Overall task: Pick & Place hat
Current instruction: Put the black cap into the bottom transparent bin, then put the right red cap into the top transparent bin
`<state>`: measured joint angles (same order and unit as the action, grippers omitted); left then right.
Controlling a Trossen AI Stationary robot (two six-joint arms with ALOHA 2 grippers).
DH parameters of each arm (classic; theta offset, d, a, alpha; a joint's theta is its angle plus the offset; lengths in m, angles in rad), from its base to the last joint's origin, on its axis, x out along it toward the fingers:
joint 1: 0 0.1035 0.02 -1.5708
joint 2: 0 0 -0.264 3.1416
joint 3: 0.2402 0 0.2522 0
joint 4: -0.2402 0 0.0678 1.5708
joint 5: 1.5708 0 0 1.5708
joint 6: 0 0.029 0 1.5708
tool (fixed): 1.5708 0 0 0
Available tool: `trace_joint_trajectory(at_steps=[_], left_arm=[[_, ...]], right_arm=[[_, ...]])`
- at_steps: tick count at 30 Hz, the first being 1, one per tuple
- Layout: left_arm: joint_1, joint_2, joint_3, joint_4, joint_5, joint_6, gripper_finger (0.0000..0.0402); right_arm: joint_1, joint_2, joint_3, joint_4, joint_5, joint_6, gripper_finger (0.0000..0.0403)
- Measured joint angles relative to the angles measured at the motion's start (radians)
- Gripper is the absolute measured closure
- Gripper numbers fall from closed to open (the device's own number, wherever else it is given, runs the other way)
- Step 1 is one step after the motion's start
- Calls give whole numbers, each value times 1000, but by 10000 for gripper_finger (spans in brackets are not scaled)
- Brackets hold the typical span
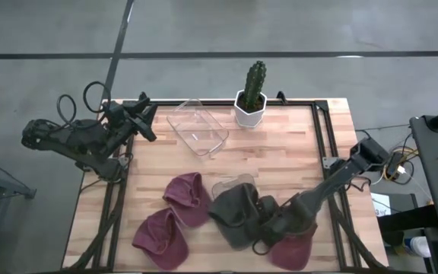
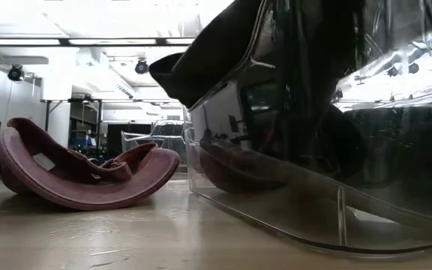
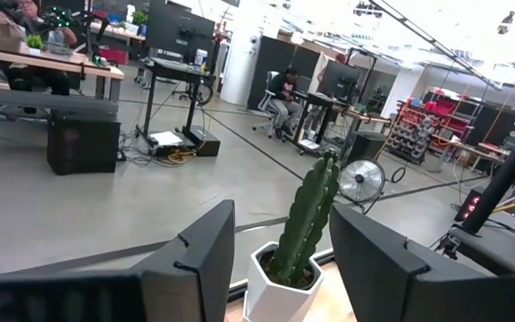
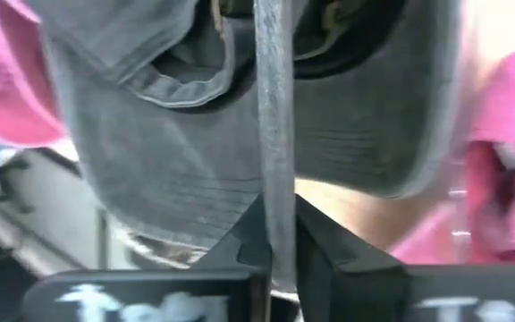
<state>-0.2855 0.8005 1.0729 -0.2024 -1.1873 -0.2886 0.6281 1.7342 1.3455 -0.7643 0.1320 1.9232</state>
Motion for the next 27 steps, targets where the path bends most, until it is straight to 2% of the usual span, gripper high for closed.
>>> trace_joint_trajectory(at_steps=[9,12,15,19,22,27], left_arm=[[0,1,0,-3,1,-1,226],[0,1,0,-3,1,-1,226],[0,1,0,-4,33,-2,226],[0,6,0,-8,93,-22,226],[0,13,0,-19,153,-52,226],[-1,21,0,-65,185,-93,226]], right_arm=[[-9,-36,27,-119,-1,7,230],[-9,-70,35,-119,58,-29,189],[-9,-99,50,-110,141,-114,163],[-14,-117,66,-116,226,-193,152],[-20,-136,68,-136,184,-156,156],[-1,-142,64,-153,-69,-57,165]])
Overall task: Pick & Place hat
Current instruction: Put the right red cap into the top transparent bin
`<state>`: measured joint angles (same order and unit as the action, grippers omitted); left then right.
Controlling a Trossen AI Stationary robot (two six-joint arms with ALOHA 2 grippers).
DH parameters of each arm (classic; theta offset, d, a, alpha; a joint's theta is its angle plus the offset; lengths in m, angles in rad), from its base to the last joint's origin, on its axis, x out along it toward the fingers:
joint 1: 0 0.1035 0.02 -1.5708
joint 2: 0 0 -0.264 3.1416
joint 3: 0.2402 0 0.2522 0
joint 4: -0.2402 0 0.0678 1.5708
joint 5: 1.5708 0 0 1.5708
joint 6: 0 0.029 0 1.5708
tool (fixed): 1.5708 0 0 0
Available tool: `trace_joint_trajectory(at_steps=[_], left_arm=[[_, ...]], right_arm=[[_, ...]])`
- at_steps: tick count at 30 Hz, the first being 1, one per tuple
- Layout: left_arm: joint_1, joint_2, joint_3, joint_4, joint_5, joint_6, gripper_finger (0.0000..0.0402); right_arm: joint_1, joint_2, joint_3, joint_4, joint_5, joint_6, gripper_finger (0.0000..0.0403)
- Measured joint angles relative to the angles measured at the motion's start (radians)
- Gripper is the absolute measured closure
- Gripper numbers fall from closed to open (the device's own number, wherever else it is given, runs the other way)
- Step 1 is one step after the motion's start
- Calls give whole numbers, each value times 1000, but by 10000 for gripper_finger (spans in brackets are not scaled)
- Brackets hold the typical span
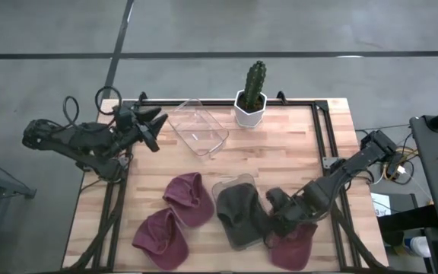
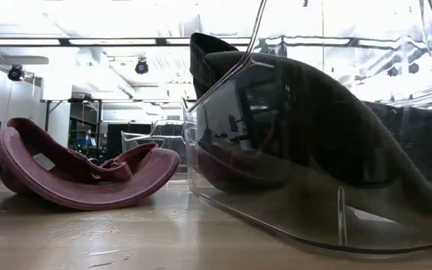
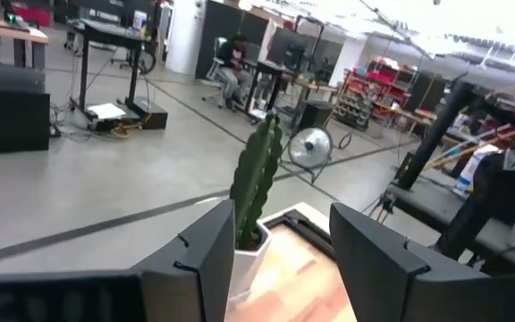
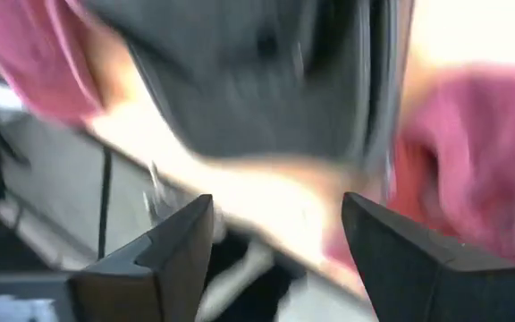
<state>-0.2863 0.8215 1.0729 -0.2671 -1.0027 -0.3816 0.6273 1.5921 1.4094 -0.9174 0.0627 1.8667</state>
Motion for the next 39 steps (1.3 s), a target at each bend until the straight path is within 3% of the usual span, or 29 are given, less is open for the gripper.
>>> trace_joint_trajectory(at_steps=[4,17,26,39], left_arm=[[0,7,-2,-33,2,-43,226],[0,20,-13,-34,97,-178,226],[0,78,-14,-29,108,-177,226],[0,130,-13,40,177,-170,226]], right_arm=[[41,-2,-6,-2,-120,62,171],[257,33,-16,-62,-170,425,175],[368,144,-14,-90,-197,514,179],[385,282,-12,-90,-148,512,184]])
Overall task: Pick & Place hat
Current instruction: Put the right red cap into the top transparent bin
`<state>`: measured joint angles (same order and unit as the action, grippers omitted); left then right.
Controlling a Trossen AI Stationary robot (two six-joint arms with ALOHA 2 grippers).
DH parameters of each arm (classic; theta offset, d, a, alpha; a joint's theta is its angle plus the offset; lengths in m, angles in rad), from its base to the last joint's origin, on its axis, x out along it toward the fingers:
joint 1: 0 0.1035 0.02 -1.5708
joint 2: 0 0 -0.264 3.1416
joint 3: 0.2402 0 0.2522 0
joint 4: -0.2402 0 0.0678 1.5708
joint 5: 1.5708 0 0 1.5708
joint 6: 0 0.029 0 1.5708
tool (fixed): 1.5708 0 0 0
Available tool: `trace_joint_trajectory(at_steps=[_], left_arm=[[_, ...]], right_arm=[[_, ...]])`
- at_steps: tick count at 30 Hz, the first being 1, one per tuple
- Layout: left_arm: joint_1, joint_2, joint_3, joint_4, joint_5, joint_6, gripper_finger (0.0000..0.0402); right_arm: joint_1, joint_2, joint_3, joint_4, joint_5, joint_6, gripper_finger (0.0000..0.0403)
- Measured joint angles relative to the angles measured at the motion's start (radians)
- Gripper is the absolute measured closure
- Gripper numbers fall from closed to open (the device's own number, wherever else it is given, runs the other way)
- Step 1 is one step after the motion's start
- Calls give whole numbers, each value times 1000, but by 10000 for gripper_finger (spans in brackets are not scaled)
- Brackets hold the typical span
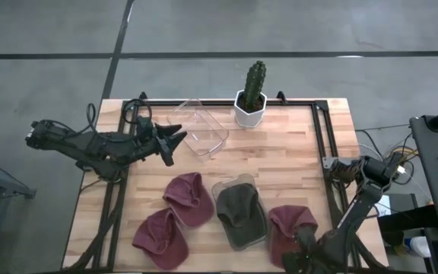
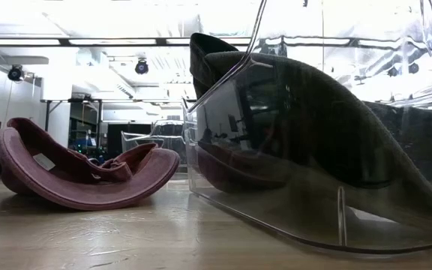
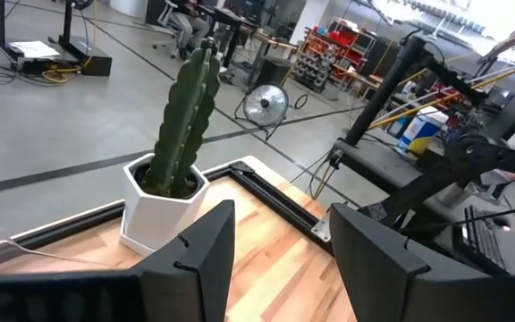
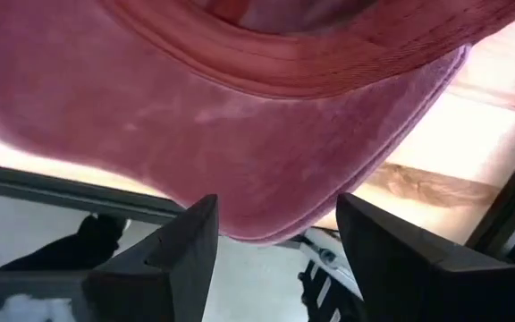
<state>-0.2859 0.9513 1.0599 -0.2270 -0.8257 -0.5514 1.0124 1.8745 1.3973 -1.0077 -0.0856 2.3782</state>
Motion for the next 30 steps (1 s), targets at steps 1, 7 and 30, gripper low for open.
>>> trace_joint_trajectory(at_steps=[1,7,30], left_arm=[[0,2,0,0,0,0,226],[0,6,0,2,0,-5,226],[0,75,0,44,88,-44,226]], right_arm=[[3,6,4,0,0,1,184],[2,19,46,-2,-3,1,184],[27,71,2,16,2,5,184]])
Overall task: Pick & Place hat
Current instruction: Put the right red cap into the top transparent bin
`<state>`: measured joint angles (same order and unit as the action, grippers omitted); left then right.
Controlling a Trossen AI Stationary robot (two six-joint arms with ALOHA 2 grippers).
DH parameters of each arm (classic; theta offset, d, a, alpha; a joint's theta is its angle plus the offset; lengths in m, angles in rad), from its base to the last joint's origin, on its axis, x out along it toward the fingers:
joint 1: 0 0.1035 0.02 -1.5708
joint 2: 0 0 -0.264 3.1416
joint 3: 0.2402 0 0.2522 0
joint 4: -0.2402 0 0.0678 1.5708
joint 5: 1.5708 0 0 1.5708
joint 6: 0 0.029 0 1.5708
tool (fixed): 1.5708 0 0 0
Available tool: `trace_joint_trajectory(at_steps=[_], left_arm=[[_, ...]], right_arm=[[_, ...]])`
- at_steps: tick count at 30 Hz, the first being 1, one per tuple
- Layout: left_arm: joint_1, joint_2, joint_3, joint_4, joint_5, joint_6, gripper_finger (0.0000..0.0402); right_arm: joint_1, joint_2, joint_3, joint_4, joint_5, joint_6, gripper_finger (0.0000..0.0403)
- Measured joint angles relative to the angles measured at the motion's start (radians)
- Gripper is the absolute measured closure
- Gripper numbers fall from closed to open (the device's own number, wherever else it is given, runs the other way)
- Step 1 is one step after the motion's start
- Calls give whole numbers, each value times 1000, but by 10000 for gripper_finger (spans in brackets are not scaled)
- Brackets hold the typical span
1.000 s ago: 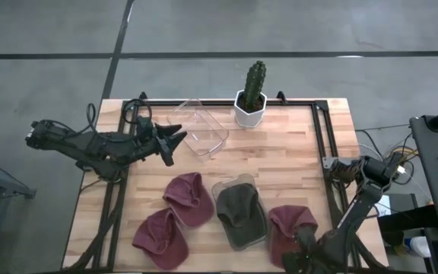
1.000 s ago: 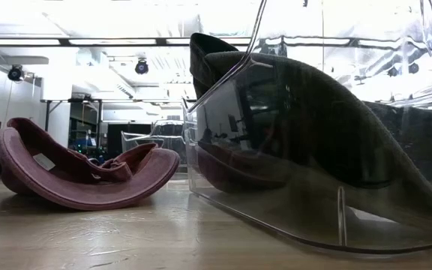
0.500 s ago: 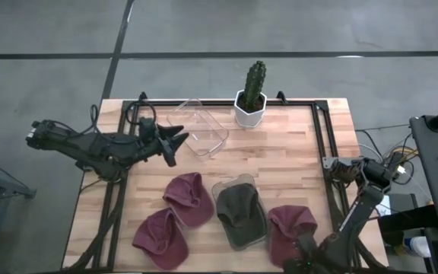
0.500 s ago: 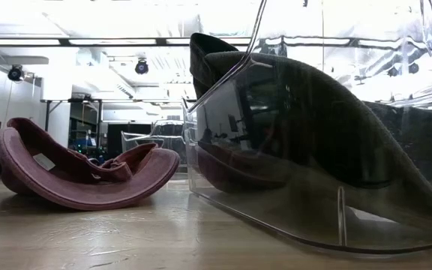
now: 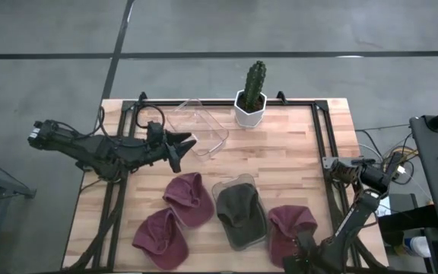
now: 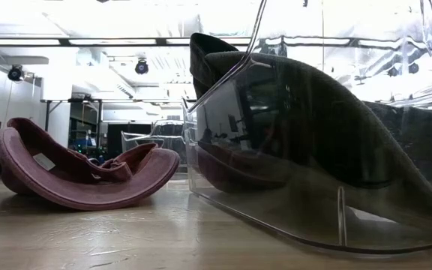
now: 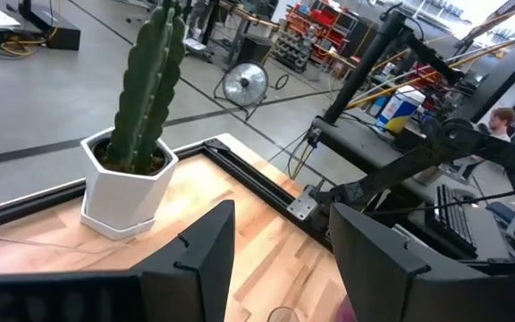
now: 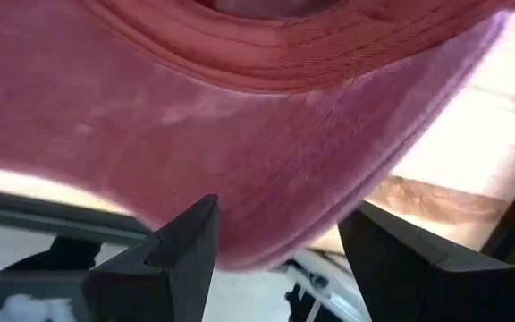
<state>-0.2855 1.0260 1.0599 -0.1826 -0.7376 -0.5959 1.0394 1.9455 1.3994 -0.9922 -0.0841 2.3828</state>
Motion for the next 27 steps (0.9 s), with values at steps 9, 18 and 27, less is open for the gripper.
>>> trace_joint_trajectory(at_steps=[9,18,27], left_arm=[[0,0,0,-2,4,-2,226],[0,1,0,-3,5,-15,226],[0,1,0,-4,5,-14,226]], right_arm=[[1,0,-30,38,43,0,187],[-7,-4,-58,38,62,-8,313],[-14,-30,-60,9,40,-22,390]])
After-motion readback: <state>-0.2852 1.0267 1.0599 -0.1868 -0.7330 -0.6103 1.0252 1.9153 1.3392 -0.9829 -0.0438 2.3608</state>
